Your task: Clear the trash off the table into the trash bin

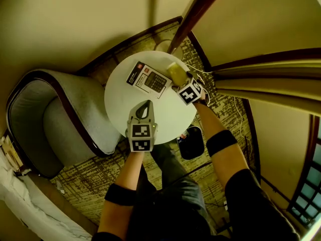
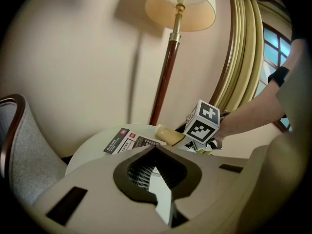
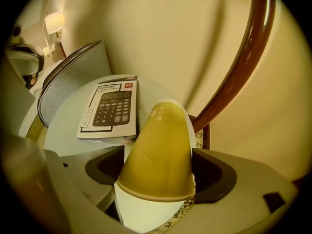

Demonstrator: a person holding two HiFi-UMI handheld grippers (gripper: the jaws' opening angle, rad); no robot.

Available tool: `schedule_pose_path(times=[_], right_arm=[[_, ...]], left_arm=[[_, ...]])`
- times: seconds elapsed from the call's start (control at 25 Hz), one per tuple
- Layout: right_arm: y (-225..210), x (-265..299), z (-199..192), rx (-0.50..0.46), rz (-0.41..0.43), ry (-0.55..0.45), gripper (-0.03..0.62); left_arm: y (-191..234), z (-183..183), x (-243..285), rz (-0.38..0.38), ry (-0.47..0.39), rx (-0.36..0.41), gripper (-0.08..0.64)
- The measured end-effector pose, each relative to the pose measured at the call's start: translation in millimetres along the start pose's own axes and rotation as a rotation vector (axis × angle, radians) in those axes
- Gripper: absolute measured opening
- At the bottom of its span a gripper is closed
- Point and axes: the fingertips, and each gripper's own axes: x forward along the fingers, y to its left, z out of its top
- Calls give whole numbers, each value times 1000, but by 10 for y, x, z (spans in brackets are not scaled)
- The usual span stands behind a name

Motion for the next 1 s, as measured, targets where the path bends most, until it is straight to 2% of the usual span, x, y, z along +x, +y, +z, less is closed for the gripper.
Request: schedule_pose_path(times=[0.24,0.44,0.72,1.0], right_arm=[[74,-279,-33,51,-15,-18,424],[233,-877,174,87,-51,-102,417],[897,-1822,394,158,-27,-225,416],[1652,-2416,543,194,-30,-285,416]], left_arm=[[-16,-18,-177,-6,24,17,0],[-32,77,-547,-9,34,52,0],[-66,305,-1191,-15,26,120,0],[180,426,-1727,-17,-4,183,0]])
